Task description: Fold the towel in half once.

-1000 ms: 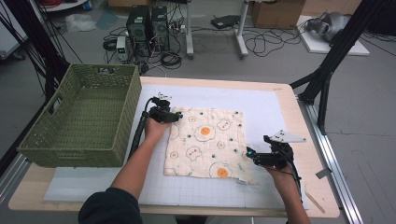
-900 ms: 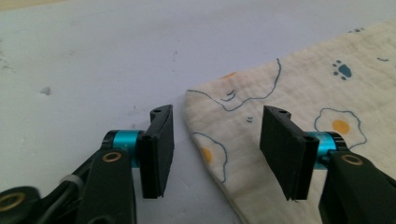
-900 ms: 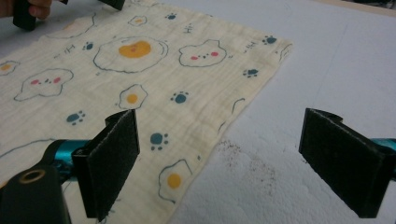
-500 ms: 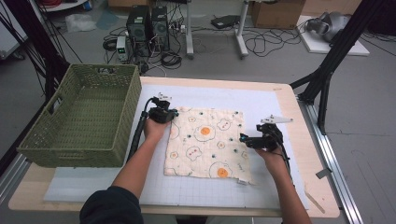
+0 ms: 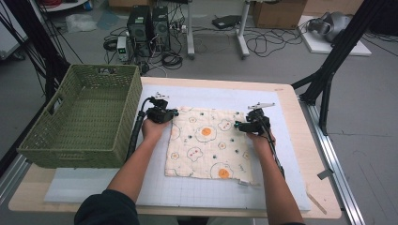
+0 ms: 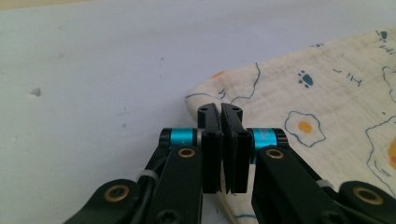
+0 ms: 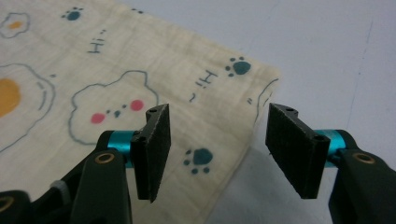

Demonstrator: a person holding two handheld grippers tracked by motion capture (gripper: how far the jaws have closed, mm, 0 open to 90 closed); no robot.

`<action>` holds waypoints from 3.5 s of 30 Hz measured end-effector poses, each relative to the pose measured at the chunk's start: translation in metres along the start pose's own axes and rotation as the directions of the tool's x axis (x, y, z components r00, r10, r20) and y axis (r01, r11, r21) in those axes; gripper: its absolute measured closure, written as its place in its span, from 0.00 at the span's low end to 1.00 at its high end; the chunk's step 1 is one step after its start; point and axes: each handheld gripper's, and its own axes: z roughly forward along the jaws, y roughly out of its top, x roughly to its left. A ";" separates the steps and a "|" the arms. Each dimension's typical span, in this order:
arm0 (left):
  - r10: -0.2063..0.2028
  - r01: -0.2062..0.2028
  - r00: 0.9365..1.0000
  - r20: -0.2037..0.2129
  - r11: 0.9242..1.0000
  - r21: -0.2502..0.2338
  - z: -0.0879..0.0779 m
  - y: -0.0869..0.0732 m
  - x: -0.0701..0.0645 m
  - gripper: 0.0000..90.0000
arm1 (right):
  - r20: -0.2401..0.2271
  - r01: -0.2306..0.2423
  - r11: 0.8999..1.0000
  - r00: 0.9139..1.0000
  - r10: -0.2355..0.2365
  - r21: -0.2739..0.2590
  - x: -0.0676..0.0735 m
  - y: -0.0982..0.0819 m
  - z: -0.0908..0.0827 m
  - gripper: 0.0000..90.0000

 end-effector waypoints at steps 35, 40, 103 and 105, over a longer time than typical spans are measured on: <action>-0.008 0.022 0.996 0.083 0.983 -0.180 -0.056 0.004 -0.015 0.97 | -0.041 0.066 0.987 0.996 -0.073 -0.144 0.013 0.017 -0.028 0.96; 0.021 -0.003 0.995 0.102 0.985 -0.172 -0.066 -0.003 -0.024 0.97 | -0.052 0.107 0.984 0.992 -0.115 -0.141 0.022 0.009 -0.037 0.96; 0.104 -0.084 0.967 0.232 0.992 -0.095 -0.105 -0.090 -0.054 0.94 | -0.202 -0.003 0.996 0.979 -0.014 -0.085 0.037 -0.060 -0.085 0.80; 0.109 -0.083 0.964 0.242 0.990 -0.113 -0.109 -0.090 -0.054 0.95 | -0.211 0.050 0.991 0.975 -0.075 -0.122 0.040 -0.063 -0.090 0.96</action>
